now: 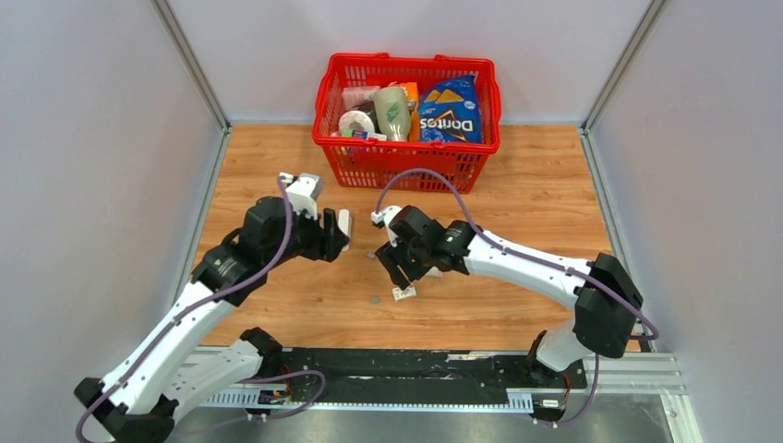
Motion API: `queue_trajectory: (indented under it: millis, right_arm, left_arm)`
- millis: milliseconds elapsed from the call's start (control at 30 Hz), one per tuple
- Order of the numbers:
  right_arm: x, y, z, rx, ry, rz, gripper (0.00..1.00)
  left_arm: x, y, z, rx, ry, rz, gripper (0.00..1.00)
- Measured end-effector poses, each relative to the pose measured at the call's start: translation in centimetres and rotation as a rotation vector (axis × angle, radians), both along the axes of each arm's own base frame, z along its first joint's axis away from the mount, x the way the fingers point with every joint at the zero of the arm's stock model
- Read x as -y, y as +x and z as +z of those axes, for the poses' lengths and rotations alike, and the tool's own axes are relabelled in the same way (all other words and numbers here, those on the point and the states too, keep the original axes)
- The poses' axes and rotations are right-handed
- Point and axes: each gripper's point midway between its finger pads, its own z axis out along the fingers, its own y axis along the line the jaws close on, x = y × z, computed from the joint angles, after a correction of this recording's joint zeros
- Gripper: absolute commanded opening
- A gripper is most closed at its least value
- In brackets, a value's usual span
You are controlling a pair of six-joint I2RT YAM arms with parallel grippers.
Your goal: Unload the staples from the stapler
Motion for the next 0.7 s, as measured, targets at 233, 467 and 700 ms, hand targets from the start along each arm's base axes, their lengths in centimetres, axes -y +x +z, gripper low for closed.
queue_trajectory:
  millis: [233,467,700]
  right_arm:
    - [-3.7,-1.2,-2.2,-0.006,-0.024,0.163,0.64]
    - [-7.6,1.3,-3.6,0.039,-0.025,0.213,0.59]
    - [-10.0,3.9,-5.6,0.065,-0.045,0.232,0.54]
  left_arm:
    - [-3.6,-1.1,3.6,0.152,-0.006,0.095,0.68]
    - [-6.0,-1.9,3.7,0.201,0.032,0.157,0.68]
    - [-7.1,-2.8,2.7,0.221,0.042,0.166,0.68]
